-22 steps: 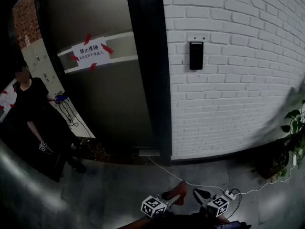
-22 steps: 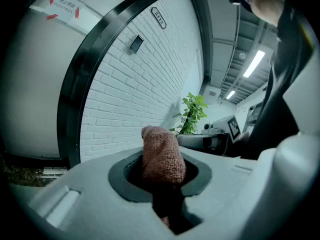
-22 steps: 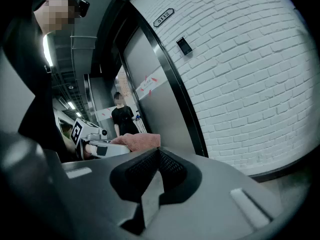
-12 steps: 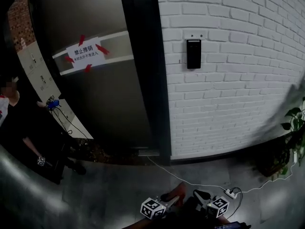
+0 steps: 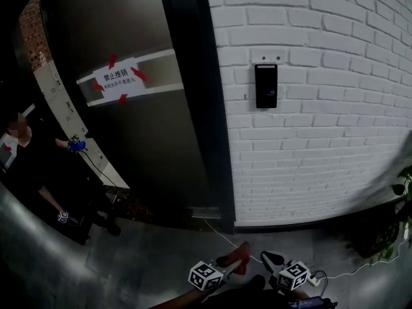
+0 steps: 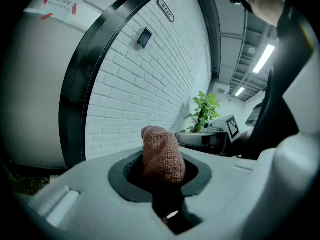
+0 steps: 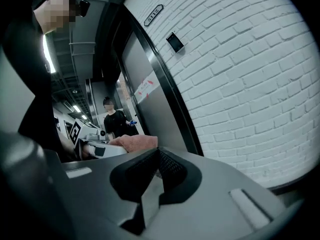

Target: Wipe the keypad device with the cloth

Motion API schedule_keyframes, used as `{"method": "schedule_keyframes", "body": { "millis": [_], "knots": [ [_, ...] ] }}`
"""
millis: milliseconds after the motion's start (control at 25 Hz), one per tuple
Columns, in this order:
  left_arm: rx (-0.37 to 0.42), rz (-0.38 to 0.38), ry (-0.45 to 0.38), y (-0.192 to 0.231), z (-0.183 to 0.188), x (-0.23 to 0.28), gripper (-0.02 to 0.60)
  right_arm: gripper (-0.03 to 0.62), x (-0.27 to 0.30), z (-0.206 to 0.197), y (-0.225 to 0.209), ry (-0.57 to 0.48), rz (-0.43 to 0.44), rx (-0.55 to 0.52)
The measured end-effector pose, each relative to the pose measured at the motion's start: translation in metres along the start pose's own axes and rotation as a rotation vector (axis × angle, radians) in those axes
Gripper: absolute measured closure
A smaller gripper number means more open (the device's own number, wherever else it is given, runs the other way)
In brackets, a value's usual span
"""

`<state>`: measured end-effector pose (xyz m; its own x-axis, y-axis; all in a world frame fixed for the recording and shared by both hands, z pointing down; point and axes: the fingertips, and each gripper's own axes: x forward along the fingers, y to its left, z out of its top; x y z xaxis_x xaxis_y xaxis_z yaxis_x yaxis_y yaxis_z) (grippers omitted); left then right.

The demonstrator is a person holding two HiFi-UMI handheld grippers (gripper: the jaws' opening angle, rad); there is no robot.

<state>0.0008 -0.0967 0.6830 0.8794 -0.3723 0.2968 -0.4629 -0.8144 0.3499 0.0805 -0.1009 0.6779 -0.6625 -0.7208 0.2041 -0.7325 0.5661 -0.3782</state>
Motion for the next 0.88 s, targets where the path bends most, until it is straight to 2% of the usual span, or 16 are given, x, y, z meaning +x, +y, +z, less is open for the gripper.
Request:
{"method": "schedule_keyframes", "body": {
  "millis": [120, 280, 440, 720, 880],
  "knots": [
    [0.011, 0.025, -0.061, 0.018, 0.038, 0.032, 0.503, 0.592, 0.007, 0.041, -0.024, -0.021, 0.032, -0.024],
    [0.032, 0.036, -0.096, 0.033, 0.075, 0.069, 0.503, 0.592, 0.014, 0.074, -0.062, -0.016, 0.043, -0.084],
    [0.015, 0.058, -0.111, 0.04, 0.085, 0.092, 0.503, 0.592, 0.019, 0.076, -0.092, -0.007, 0.054, -0.086],
    [0.007, 0.06, -0.063, 0.061, 0.091, 0.097, 0.503, 0.592, 0.036, 0.081, -0.107, -0.02, 0.035, -0.007],
    [0.012, 0.028, -0.062, 0.069, 0.101, 0.098, 0.503, 0.592, 0.052, 0.1, -0.107, -0.042, 0.031, -0.018]
  ]
}}
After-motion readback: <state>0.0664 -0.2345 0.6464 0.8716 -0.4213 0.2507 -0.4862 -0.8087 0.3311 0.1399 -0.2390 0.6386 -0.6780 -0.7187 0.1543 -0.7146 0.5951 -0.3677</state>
